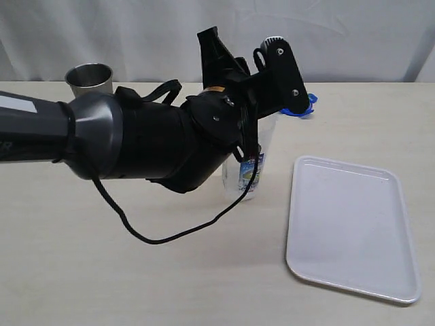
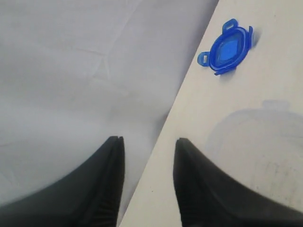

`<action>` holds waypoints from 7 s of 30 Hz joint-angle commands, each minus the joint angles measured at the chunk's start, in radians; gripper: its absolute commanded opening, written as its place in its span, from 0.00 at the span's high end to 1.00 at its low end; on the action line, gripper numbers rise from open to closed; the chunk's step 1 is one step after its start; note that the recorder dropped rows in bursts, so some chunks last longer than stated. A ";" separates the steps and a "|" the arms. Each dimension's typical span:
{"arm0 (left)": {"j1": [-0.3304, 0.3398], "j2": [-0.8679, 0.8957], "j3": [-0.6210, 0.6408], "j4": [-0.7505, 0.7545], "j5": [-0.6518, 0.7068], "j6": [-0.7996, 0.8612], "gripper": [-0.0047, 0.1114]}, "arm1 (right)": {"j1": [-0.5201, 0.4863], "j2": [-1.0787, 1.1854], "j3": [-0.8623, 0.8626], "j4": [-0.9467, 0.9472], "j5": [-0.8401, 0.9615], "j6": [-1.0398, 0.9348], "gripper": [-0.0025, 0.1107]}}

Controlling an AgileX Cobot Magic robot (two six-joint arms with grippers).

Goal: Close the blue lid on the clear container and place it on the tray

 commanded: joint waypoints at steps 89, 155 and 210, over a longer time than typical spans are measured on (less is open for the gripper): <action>0.953 -1.928 1.231 1.348 0.785 -2.137 0.89 | 0.002 -0.003 0.003 0.001 0.001 0.003 0.94; 0.955 -1.928 1.275 1.395 0.957 -2.126 0.89 | 0.002 0.405 -0.578 -0.152 -0.315 0.472 0.77; 0.955 -1.928 1.275 1.395 0.957 -2.126 0.89 | 0.001 2.512 -1.957 0.728 0.168 -0.045 0.94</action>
